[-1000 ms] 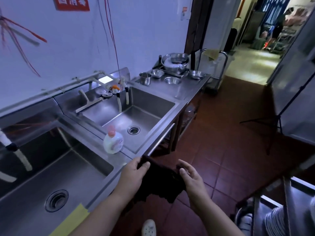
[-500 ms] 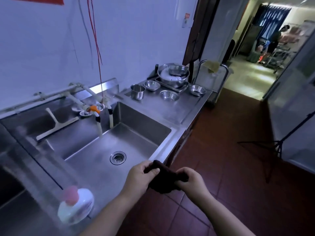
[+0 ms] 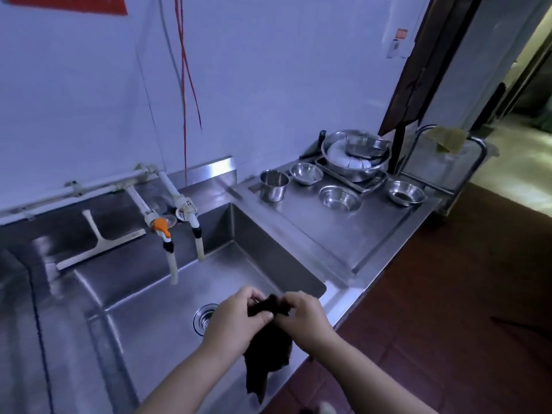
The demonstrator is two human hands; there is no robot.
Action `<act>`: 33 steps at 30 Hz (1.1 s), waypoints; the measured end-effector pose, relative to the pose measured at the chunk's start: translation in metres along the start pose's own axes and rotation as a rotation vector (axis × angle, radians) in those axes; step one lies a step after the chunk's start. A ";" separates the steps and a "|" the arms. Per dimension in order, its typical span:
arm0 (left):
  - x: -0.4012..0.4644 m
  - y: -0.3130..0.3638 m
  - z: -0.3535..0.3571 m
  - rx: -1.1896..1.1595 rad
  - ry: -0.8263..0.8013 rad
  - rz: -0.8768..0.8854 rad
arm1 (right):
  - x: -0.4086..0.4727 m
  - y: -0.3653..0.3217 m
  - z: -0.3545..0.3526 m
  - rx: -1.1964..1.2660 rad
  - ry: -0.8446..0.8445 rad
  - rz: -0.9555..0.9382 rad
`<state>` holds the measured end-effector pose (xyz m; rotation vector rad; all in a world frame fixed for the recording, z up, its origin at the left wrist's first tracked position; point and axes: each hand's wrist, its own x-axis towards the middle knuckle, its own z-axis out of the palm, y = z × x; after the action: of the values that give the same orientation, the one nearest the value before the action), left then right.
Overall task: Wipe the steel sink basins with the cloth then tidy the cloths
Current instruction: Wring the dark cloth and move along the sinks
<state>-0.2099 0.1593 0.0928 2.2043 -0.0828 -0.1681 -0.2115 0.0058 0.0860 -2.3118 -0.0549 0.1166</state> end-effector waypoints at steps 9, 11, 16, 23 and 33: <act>0.105 0.030 0.088 0.209 0.024 -0.336 | 0.123 0.100 -0.094 0.180 -0.284 0.010; 0.123 0.043 0.103 0.259 0.054 -0.337 | 0.146 0.121 -0.113 0.186 -0.309 -0.006; 0.153 0.046 0.139 -0.076 0.026 -0.450 | 0.185 0.158 -0.147 0.244 -0.441 0.065; 0.199 0.061 0.162 -0.636 0.111 -0.545 | 0.235 0.188 -0.171 0.344 -0.481 0.141; 0.290 0.020 0.172 -0.477 0.288 -0.635 | 0.329 0.199 -0.121 0.098 -0.390 0.202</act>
<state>0.0510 -0.0246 -0.0187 1.6895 0.7473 -0.1931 0.1283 -0.1918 -0.0010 -2.1616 -0.0120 0.6578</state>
